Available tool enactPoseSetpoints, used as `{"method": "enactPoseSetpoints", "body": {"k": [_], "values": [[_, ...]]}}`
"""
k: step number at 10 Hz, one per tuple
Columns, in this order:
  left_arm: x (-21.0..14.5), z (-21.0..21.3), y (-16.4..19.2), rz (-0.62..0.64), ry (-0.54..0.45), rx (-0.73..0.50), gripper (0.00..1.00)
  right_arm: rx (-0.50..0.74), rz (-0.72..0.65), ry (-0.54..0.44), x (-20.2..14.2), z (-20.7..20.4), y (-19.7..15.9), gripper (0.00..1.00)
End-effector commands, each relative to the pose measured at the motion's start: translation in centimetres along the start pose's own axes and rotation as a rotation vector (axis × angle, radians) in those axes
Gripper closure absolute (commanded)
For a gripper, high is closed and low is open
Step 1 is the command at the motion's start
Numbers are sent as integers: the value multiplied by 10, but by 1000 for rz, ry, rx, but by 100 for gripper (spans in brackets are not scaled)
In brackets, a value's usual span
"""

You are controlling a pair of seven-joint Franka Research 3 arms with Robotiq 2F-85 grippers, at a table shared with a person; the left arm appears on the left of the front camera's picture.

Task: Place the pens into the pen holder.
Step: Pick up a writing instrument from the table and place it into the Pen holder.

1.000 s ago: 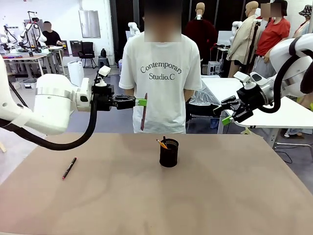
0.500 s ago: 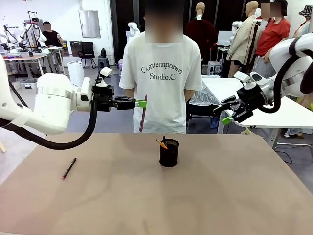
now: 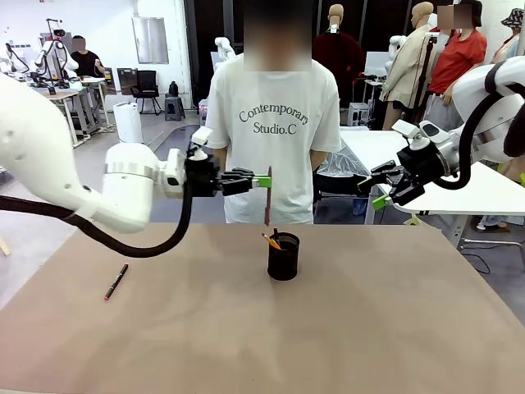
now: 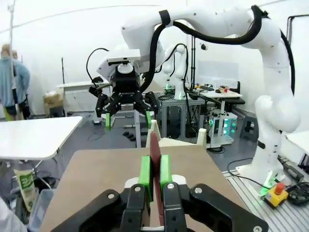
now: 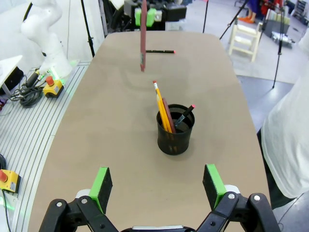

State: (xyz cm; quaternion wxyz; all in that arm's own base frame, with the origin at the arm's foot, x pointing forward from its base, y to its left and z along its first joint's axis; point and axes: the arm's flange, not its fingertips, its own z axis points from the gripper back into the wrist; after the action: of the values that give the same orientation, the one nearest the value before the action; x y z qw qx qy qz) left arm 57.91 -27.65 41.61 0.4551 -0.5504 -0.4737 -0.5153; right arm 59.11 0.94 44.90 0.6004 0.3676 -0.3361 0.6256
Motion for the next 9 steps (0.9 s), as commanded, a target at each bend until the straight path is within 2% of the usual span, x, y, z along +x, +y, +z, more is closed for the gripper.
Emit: {"method": "enactPoseSetpoints", "body": {"k": [1, 4, 7, 9], "values": [[-16, -21, 31, -88, -13, -7, 100, -3, -2, -6, 3, 0, 0, 0], [-44, -37, 59, -120, -21, 9, 100, -3, -2, -6, 3, 0, 0, 0], [-57, -39, 67, -138, -8, 4, 98, -3, -2, -6, 3, 0, 0, 0], [-56, -36, 67, -126, -7, 11, 59, -3, -2, -6, 3, 0, 0, 0]]}}
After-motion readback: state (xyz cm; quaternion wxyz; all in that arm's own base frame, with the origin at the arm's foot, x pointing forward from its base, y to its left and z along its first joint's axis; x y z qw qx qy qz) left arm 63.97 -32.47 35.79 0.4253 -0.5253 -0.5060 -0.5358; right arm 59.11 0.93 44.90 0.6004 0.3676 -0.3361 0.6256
